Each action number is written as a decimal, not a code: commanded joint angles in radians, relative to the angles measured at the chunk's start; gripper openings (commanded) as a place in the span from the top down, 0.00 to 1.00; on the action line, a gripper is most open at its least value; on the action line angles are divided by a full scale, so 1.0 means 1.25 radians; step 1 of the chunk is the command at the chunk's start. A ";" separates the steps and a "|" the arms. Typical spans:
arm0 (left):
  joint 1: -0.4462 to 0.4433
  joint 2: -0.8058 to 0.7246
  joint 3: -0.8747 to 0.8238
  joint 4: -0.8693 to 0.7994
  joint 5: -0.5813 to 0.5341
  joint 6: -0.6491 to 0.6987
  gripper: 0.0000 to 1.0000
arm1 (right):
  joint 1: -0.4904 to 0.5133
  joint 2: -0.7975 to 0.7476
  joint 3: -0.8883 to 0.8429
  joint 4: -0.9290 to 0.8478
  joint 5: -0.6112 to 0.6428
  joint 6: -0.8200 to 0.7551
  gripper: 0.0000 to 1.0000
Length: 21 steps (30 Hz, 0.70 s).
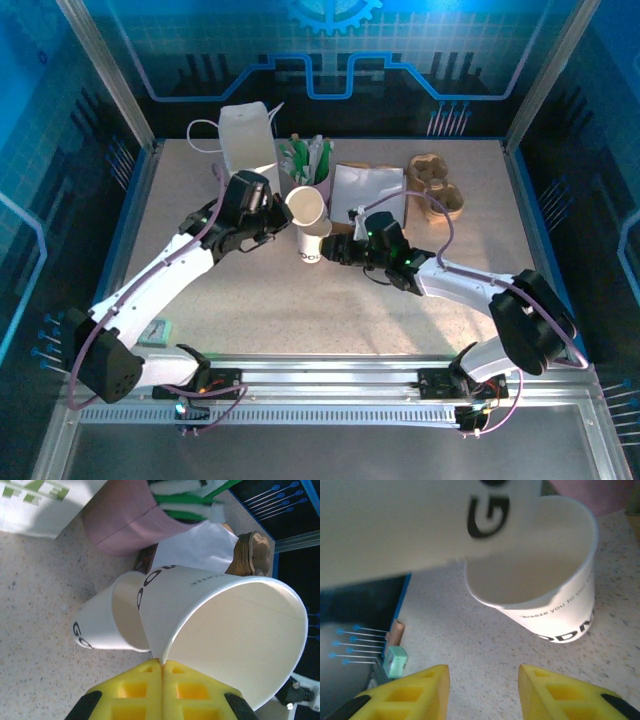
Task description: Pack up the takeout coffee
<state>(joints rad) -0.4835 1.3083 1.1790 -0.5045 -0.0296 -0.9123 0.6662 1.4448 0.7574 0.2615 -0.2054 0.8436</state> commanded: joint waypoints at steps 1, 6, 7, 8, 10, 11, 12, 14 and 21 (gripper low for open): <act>0.011 0.006 0.046 -0.050 -0.015 0.050 1.00 | -0.010 -0.056 0.057 -0.131 0.056 -0.076 0.57; 0.005 -0.057 0.046 -0.112 -0.023 0.067 1.00 | -0.038 -0.104 0.092 -0.289 0.126 -0.166 0.53; 0.000 -0.072 0.039 -0.127 -0.020 0.067 1.00 | -0.047 -0.101 0.093 -0.319 0.128 -0.180 0.51; -0.006 -0.085 0.032 -0.141 -0.022 0.069 1.00 | -0.057 -0.095 0.115 -0.348 0.129 -0.189 0.50; -0.029 -0.111 0.029 -0.191 -0.029 0.082 1.00 | -0.080 -0.065 0.142 -0.410 0.126 -0.214 0.44; -0.042 -0.122 0.030 -0.213 -0.029 0.088 1.00 | -0.087 -0.047 0.155 -0.441 0.130 -0.227 0.42; -0.060 -0.136 0.033 -0.243 -0.034 0.093 1.00 | -0.093 -0.022 0.173 -0.476 0.138 -0.246 0.39; -0.099 -0.166 0.037 -0.293 -0.058 0.097 1.00 | -0.095 0.023 0.208 -0.532 0.152 -0.276 0.35; -0.250 -0.224 0.008 -0.397 -0.094 0.065 1.00 | -0.093 0.124 0.252 -0.567 0.202 -0.303 0.27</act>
<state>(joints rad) -0.7376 1.0351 1.2144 -0.9134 -0.1131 -0.8303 0.5507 1.5734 1.0283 -0.3733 -0.0025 0.5053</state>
